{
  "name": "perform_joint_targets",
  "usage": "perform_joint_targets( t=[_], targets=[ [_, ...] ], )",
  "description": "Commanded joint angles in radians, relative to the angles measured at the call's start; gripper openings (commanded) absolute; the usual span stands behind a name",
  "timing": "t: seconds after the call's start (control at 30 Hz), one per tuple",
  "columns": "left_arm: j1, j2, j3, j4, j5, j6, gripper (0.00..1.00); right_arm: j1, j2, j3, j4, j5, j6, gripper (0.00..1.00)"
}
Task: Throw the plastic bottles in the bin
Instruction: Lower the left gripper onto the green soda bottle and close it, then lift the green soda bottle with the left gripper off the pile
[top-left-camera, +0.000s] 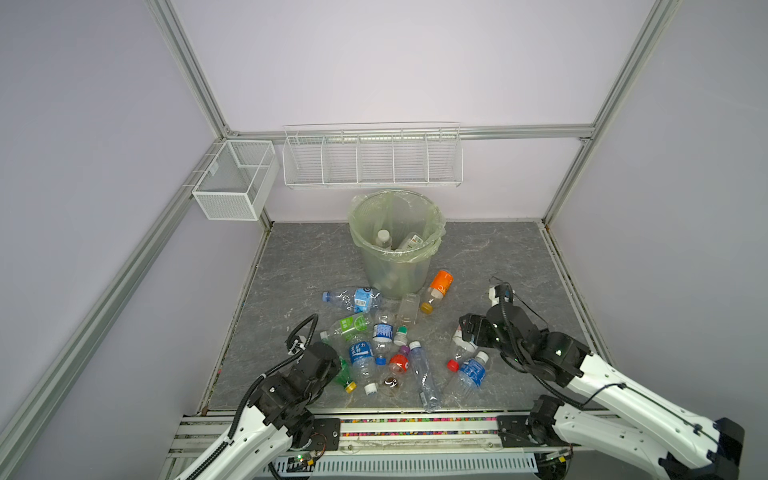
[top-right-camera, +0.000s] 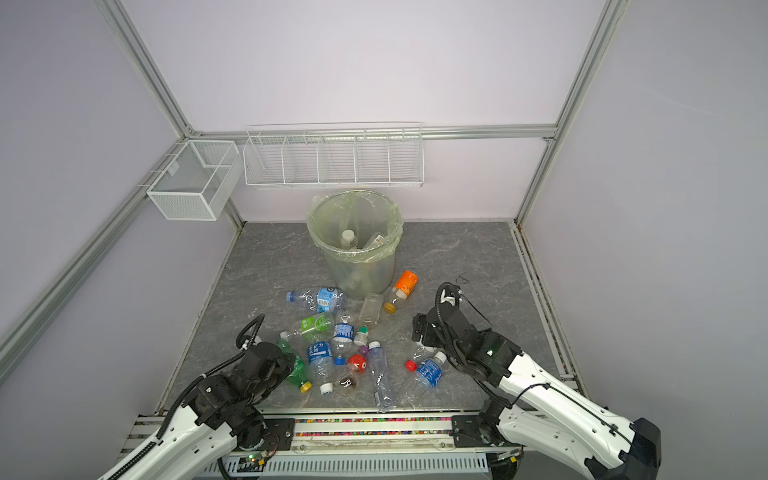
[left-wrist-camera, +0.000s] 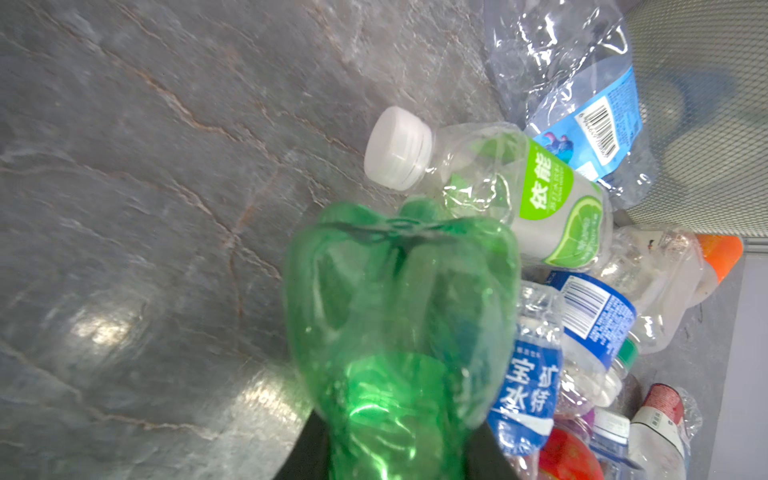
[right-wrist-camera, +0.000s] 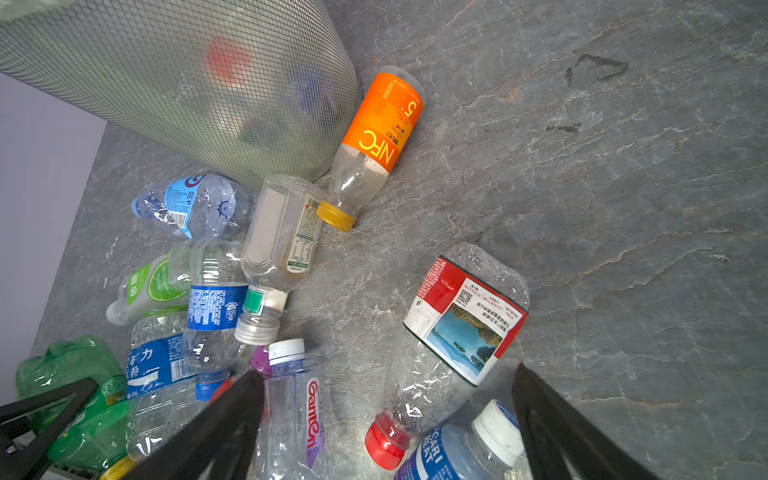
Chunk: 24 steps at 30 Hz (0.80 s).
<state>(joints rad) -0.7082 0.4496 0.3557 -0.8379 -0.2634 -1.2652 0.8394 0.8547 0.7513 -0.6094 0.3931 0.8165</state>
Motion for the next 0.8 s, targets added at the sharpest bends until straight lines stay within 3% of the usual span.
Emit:
perform_joint_targets(
  t=[0.0,0.77],
  targets=[
    [-0.003,-0.008,0.038,-0.030,-0.038,0.003,0.00,-0.002,-0.023,-0.022,-0.021,0.017,0.027,0.96],
    [-0.002,0.001,0.166,-0.044,-0.084,0.049,0.00,-0.003,-0.068,-0.029,-0.053,0.038,0.052,0.96]
  ],
)
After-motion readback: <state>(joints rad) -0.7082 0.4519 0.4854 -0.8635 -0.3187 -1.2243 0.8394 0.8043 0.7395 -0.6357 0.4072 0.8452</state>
